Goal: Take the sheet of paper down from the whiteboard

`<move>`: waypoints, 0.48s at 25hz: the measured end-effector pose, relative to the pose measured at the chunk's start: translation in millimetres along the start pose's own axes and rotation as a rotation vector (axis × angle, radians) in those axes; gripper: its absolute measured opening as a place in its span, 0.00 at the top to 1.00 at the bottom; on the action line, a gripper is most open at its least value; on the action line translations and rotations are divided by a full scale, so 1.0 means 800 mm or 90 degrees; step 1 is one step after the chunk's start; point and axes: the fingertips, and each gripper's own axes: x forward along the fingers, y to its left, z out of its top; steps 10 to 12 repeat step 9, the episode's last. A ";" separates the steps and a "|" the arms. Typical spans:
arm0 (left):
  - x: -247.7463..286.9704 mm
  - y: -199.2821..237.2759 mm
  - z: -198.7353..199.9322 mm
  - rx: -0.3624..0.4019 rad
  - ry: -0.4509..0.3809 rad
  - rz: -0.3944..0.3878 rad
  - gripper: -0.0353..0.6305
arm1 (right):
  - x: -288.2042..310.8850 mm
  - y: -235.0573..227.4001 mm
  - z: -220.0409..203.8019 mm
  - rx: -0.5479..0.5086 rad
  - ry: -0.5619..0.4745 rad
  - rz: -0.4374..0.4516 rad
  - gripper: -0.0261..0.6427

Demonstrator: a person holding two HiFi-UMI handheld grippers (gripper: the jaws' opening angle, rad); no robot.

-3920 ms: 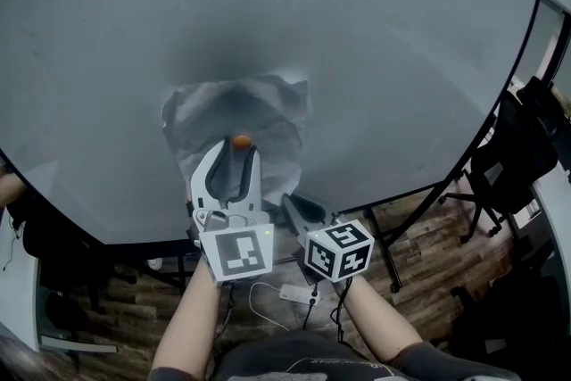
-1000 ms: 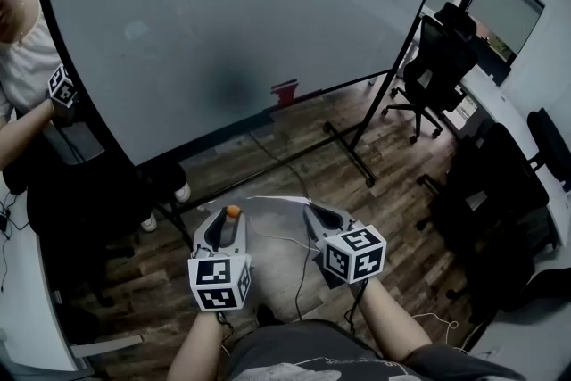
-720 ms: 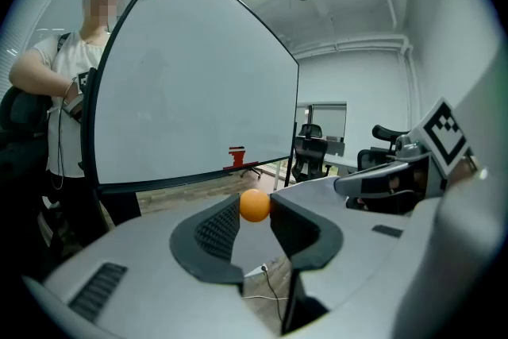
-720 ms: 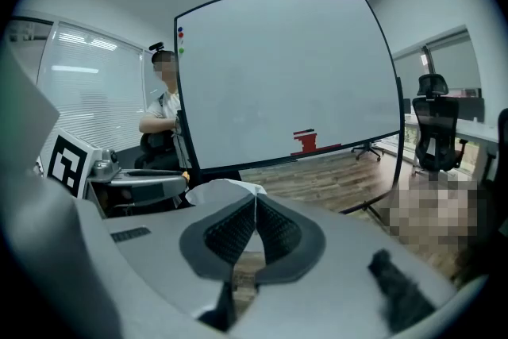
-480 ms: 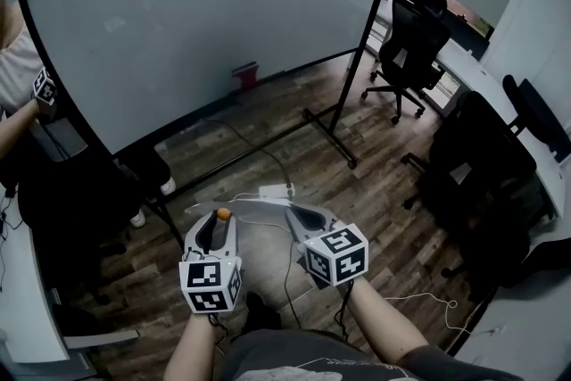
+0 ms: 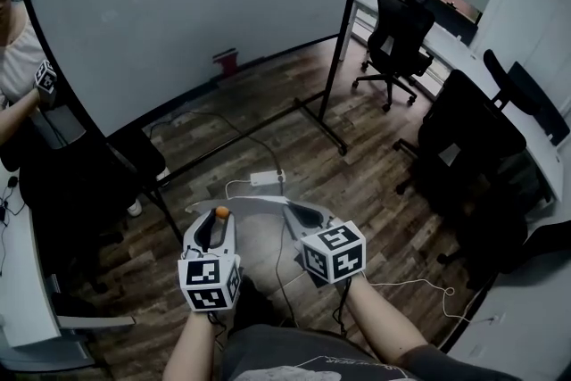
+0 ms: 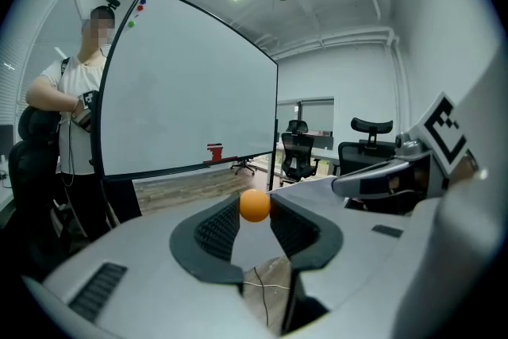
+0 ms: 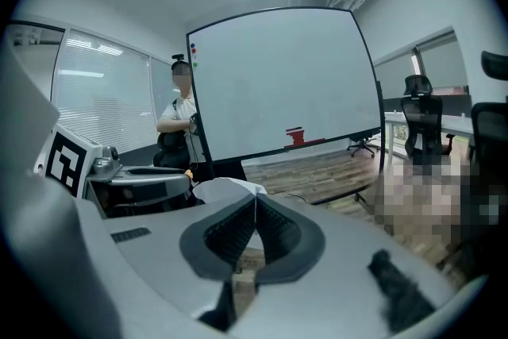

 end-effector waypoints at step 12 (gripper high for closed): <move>-0.035 -0.024 -0.015 0.015 0.004 0.008 0.76 | -0.028 0.022 -0.026 -0.012 0.009 0.025 0.93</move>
